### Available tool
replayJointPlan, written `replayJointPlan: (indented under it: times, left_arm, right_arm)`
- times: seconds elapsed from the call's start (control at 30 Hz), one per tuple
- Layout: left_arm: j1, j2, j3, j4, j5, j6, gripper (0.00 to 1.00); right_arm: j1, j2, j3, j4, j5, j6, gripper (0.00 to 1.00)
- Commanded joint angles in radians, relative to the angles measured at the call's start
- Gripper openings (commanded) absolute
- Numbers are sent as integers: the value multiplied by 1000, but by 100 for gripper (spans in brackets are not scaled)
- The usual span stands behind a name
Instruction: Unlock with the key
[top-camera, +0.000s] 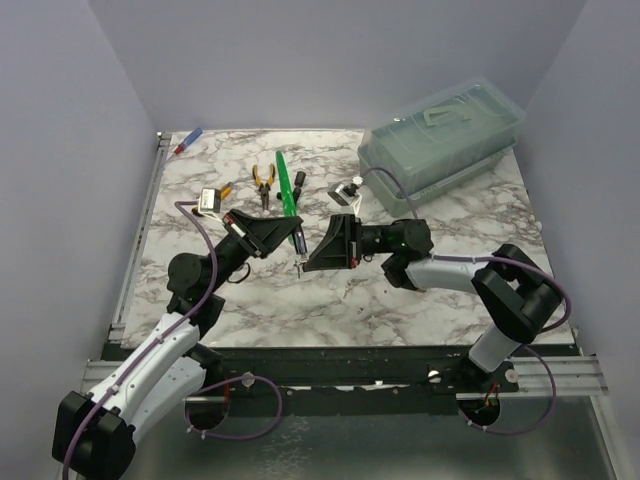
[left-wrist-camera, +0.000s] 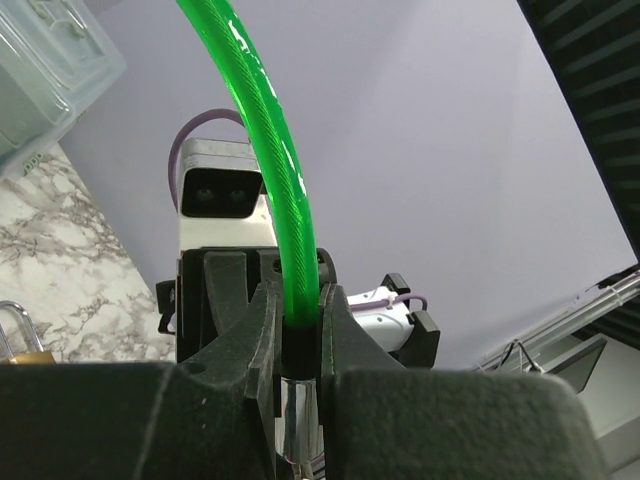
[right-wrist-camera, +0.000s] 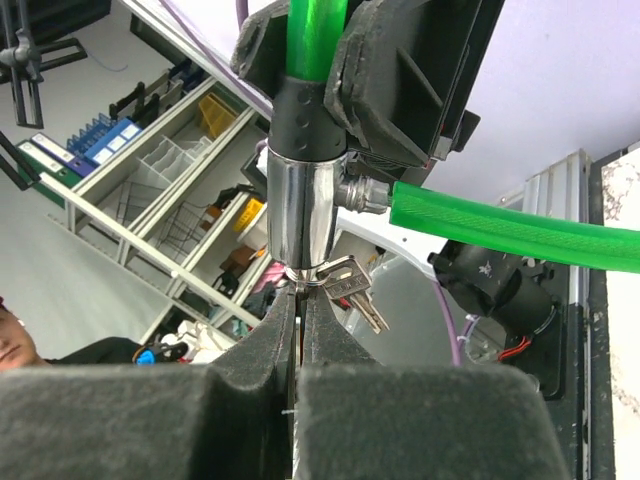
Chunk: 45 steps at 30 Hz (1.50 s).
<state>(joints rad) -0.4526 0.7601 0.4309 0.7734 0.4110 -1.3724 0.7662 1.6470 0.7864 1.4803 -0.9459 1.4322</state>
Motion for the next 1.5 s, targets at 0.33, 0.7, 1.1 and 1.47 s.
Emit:
replayJointPlan:
  times: [0.33,0.7,1.1,1.47]
  left_arm:
    - [-23,49,-46,253,125,-39,0]
    - [-21,56,-29,101,48,-10,0]
    - [-21,106,-45,-31,-25,71,0]
    - [-23,166,-62,-66,-70,71,0]
  right_arm:
    - [-10,80,129,291,119,202,1]
    - [-25,-164,-24,-203,102,-110,6]
    - [-26,-529,32,-1333,320,-671,68]
    - [-9,-463,260,-1792,634,-869,72]
